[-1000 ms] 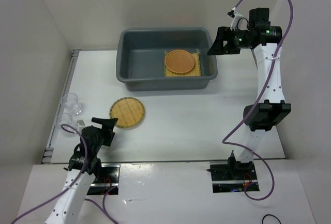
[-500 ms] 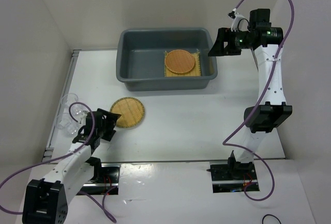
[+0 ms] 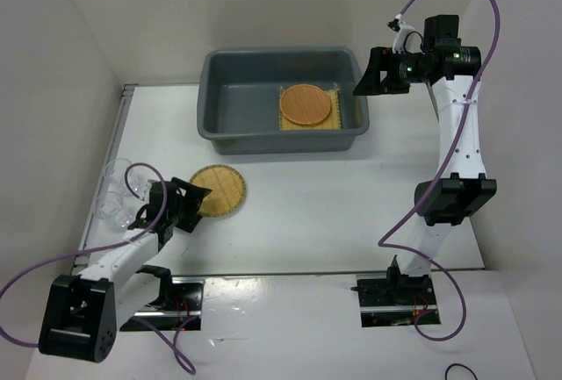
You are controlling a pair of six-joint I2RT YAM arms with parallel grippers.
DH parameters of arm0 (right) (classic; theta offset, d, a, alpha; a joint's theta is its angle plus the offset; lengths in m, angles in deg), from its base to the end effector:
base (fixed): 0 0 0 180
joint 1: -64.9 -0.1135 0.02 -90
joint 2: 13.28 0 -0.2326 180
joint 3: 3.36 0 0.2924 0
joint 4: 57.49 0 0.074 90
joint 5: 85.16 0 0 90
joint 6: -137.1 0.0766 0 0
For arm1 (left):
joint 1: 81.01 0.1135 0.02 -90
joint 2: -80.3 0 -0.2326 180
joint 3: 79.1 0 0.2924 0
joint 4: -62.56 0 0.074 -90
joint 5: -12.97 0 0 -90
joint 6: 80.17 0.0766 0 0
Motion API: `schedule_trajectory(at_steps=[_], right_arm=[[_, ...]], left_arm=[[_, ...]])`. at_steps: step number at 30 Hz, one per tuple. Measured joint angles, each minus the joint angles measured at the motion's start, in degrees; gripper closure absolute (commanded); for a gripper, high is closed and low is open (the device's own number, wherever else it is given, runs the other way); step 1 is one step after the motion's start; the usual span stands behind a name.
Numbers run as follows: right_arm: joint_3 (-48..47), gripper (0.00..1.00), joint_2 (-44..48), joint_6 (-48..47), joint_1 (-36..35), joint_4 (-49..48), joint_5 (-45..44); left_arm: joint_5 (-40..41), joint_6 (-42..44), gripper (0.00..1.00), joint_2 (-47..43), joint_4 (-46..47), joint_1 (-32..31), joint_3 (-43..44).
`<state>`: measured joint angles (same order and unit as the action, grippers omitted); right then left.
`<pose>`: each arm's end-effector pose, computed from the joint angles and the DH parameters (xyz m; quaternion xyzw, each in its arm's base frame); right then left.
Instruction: Place the mixed dishes into the plastic bin
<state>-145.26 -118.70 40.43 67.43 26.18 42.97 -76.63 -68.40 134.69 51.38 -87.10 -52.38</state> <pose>0.4099 0.0292 0.4131 -0.1509 0.8751 0.2755 0.3682 0.2594 -0.0271 0.0724 -0.5323 0.7282 -0.2874 0.3221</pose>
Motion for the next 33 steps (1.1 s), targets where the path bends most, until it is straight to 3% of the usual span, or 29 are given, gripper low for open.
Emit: schedule_trajectory(at_steps=[7, 10, 20, 33], right_arm=[[0.0, 0.17, 0.0, 0.0, 0.0, -0.02, -0.04], [0.0, 0.17, 0.0, 0.0, 0.0, -0.02, -0.22], [0.0, 0.16, 0.0, 0.02, 0.0, -0.02, -0.26], [0.0, 0.16, 0.0, 0.02, 0.0, -0.02, -0.26]], left_arm=[[-2.19, 0.02, 0.04, 6.21, 6.54, 0.02, 0.96], [-3.32, 0.04, 0.09, 9.05, 10.27, 0.02, 1.01], [-6.03, 1.64, 0.52, 18.38, 15.34, -0.72, 3.26], [-6.71, 1.95, 0.56, 20.41, 15.63, -1.49, 4.09]])
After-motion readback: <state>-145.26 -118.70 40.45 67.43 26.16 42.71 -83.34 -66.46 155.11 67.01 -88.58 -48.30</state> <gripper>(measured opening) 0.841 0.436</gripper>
